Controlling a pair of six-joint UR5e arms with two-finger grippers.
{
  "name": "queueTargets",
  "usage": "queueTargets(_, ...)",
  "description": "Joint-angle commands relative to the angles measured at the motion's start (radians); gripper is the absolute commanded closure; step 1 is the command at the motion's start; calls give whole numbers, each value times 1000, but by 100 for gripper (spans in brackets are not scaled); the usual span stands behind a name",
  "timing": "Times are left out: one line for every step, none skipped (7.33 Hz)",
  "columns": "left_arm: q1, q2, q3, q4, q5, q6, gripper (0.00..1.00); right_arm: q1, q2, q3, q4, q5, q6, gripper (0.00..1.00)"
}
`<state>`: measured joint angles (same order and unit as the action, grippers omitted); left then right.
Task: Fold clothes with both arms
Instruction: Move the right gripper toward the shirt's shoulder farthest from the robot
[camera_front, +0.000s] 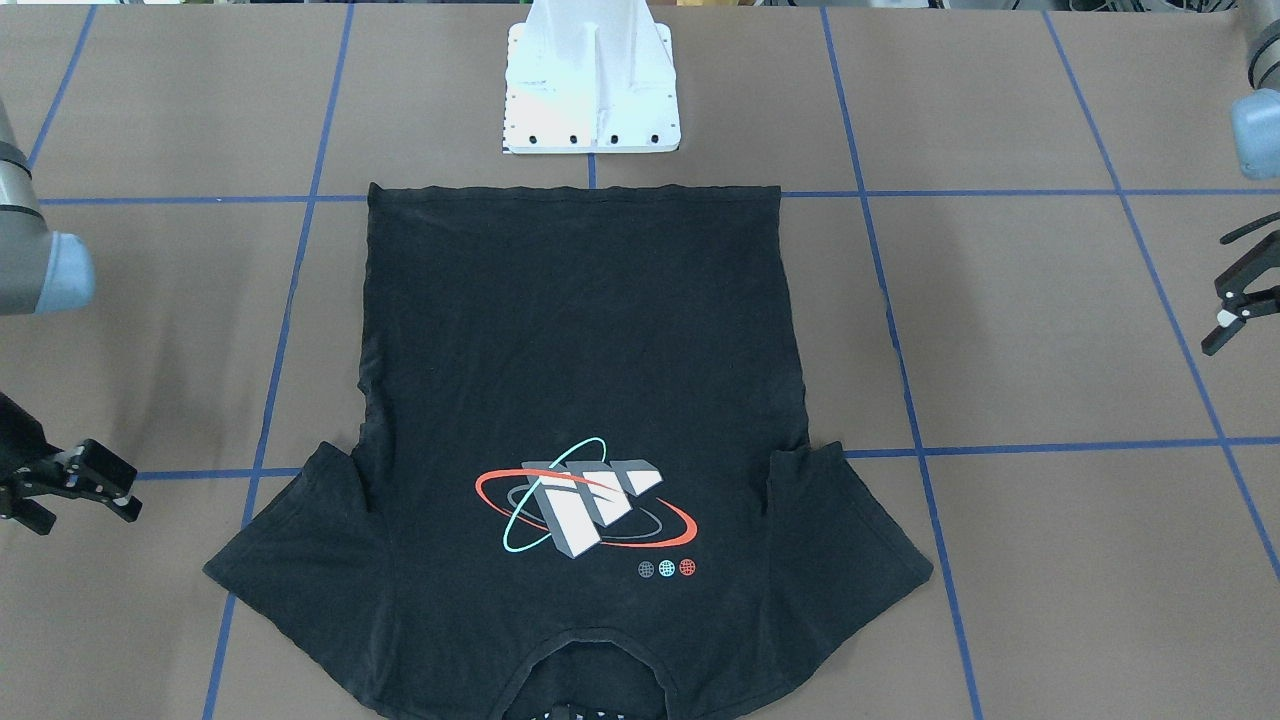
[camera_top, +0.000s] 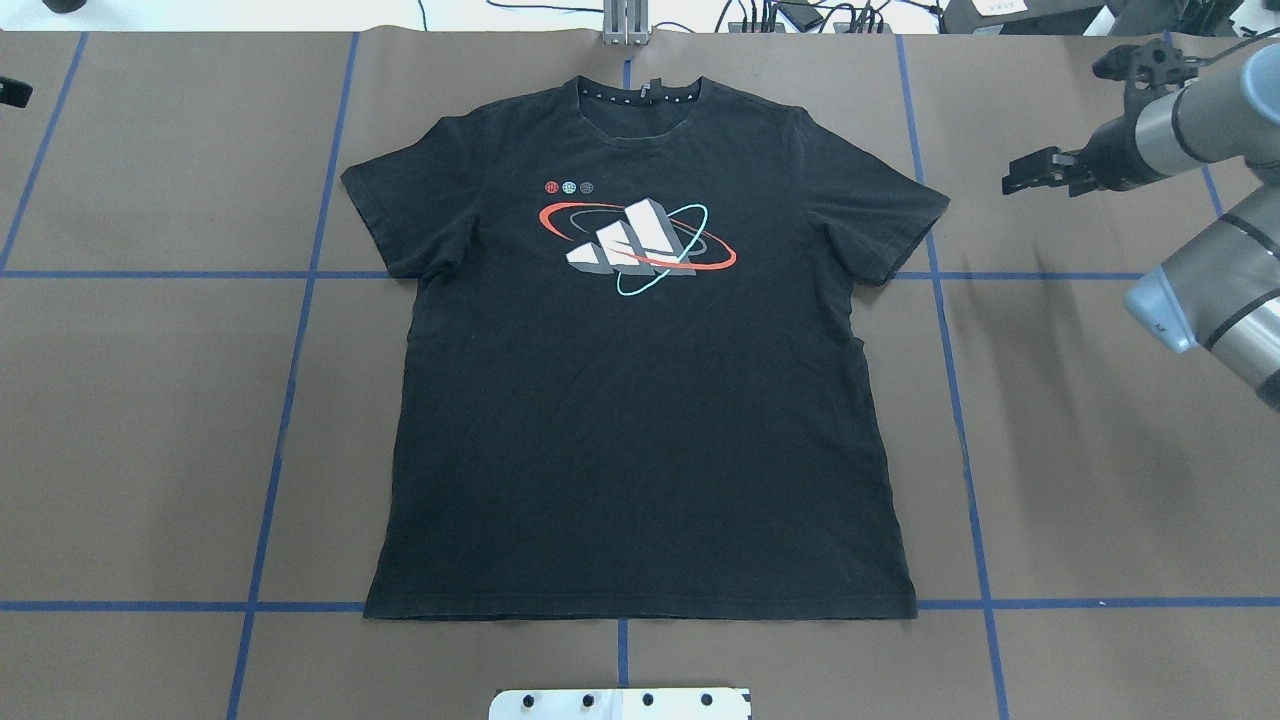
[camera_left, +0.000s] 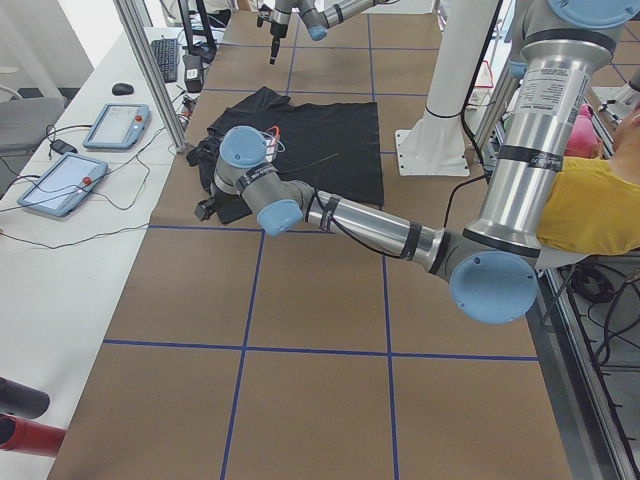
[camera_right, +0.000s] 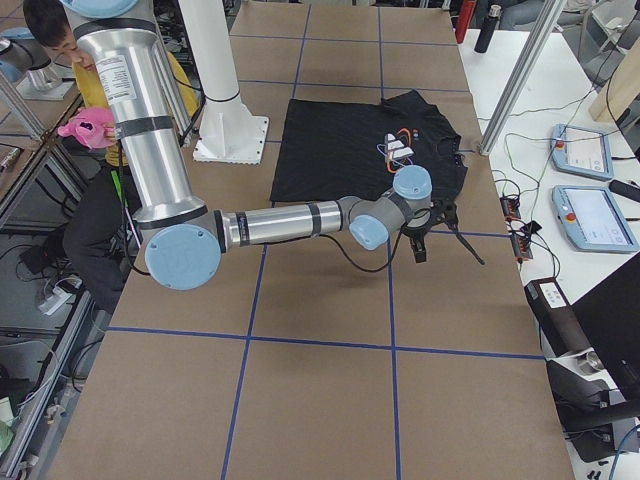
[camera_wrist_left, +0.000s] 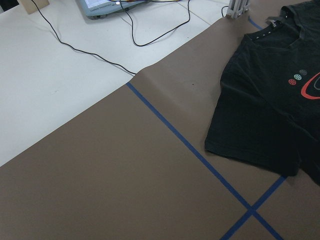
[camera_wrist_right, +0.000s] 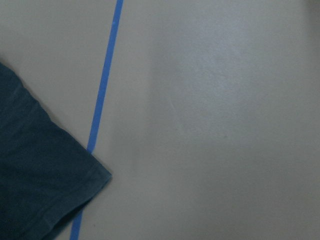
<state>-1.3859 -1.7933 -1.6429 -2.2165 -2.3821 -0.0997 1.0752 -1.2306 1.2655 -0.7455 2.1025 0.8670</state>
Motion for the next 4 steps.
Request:
queueTargets(1, 5, 0, 0, 0, 0, 0, -58, 39, -41, 32, -83, 61, 5)
queueTargets(1, 6, -2, 0, 0, 1, 0, -78, 66, -66, 37, -107, 94, 10)
queueTargets(1, 9, -2, 0, 0, 2, 0, -90, 100, -96, 37, -128, 99, 12)
queueTargets(1, 9, -2, 0, 0, 2, 0, -101, 123, -121, 38, -134, 101, 15)
